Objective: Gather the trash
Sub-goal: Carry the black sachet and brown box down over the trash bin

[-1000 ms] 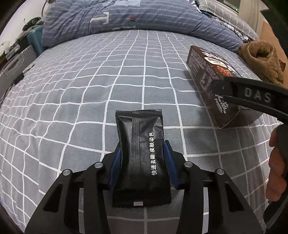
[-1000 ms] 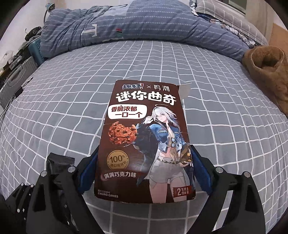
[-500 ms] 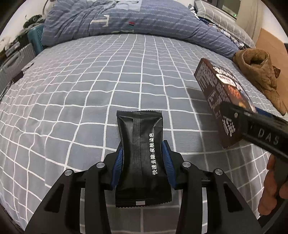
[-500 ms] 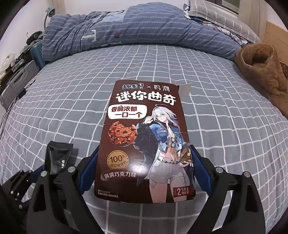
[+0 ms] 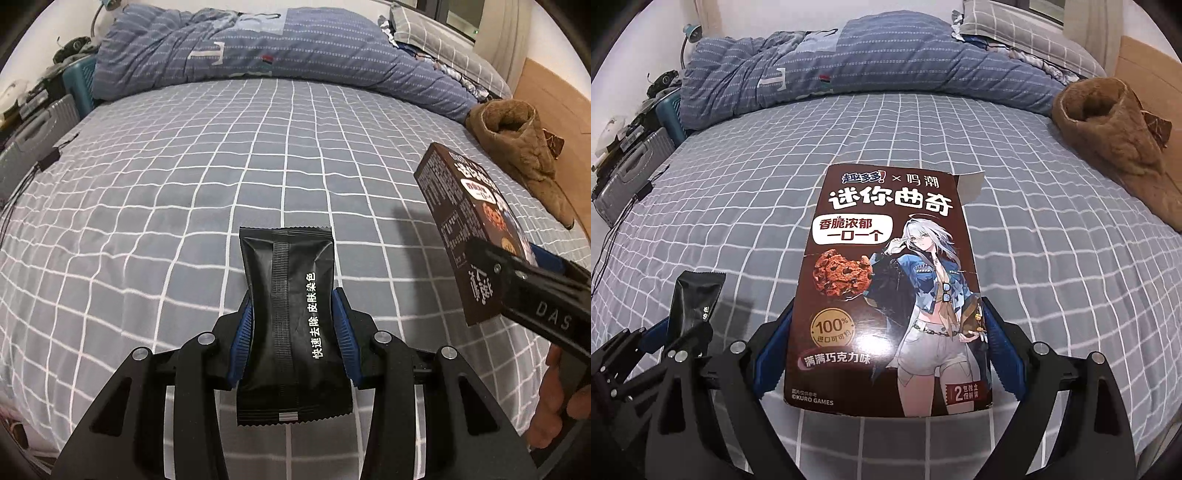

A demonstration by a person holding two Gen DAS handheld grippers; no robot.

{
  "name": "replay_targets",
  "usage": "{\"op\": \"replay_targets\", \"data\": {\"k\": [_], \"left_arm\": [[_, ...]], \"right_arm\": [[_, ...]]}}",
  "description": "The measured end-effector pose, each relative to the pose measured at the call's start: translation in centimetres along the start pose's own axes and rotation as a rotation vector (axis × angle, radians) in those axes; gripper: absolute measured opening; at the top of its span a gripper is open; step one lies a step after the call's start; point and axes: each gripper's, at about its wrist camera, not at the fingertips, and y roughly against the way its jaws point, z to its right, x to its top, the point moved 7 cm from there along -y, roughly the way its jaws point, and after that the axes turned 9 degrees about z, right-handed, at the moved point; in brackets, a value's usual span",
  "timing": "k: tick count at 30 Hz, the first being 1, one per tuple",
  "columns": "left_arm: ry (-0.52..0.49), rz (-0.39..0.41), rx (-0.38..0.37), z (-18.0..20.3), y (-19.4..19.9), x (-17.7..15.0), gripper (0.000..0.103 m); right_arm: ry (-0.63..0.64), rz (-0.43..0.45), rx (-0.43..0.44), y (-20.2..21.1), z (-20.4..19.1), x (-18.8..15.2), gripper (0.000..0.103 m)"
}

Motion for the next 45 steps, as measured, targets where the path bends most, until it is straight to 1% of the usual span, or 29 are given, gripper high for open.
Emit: {"op": "replay_targets", "data": {"k": [7,25,37,45], "left_arm": [[0.001,0.004,-0.008,0.6,2.8,-1.1,0.041],[0.025,-0.009,-0.034,1.7,9.3,-4.7,0.041],[0.01,0.009,-0.059,3.3,13.5,-5.9,0.041],[-0.005,0.011,-0.075,4.5,16.0,-7.5,0.04]], "right_arm": [[-0.017,0.004,0.012,2.9,0.1,-1.6,0.087],[-0.028,0.037,-0.002,10.8,0.7,-5.2,0.087],[-0.005,0.051,-0.009,15.4,0.6,-7.5,0.087],[0.004,0.054,-0.015,18.1,0.5,-9.4,0.087]]}}
